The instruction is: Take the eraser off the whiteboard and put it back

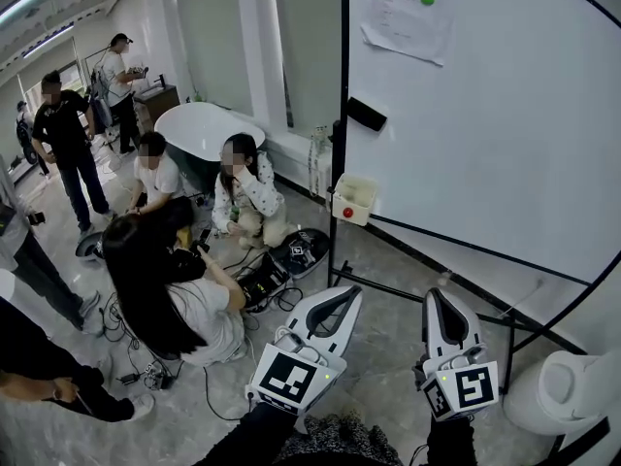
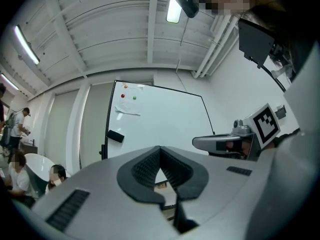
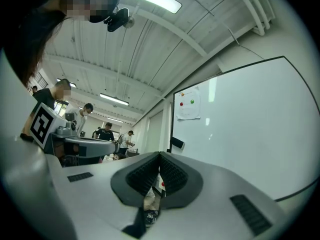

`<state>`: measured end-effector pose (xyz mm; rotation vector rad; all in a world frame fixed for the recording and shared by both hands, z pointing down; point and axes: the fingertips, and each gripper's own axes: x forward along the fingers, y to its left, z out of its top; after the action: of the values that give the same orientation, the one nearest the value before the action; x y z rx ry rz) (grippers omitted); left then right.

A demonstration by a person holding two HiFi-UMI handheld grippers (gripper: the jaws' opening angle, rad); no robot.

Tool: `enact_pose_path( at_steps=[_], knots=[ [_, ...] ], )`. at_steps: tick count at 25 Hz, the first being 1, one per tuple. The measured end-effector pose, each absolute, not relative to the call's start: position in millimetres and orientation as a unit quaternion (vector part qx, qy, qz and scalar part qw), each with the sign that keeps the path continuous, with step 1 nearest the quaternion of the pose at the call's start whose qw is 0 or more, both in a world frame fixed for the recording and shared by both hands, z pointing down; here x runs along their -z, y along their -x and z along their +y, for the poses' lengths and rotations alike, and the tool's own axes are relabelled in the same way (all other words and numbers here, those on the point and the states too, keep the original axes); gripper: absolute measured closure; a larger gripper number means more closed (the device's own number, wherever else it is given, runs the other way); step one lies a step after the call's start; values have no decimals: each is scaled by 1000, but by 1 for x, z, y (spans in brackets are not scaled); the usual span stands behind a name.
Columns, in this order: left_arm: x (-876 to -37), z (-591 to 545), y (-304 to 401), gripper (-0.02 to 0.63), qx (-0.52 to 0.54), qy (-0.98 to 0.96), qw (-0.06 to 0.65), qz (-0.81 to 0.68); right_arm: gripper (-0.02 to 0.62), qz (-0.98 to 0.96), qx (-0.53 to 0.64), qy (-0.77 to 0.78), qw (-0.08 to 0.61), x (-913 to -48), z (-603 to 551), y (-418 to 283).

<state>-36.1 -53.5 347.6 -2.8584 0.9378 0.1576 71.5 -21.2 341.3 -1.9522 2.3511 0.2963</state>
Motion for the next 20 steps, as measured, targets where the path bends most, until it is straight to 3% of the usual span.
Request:
enact_pose_path(
  at_steps=[20],
  knots=[
    [-337, -200, -24, 600, -46, 920, 85, 380, 588, 812, -109, 571, 58, -332, -181, -133]
  ],
)
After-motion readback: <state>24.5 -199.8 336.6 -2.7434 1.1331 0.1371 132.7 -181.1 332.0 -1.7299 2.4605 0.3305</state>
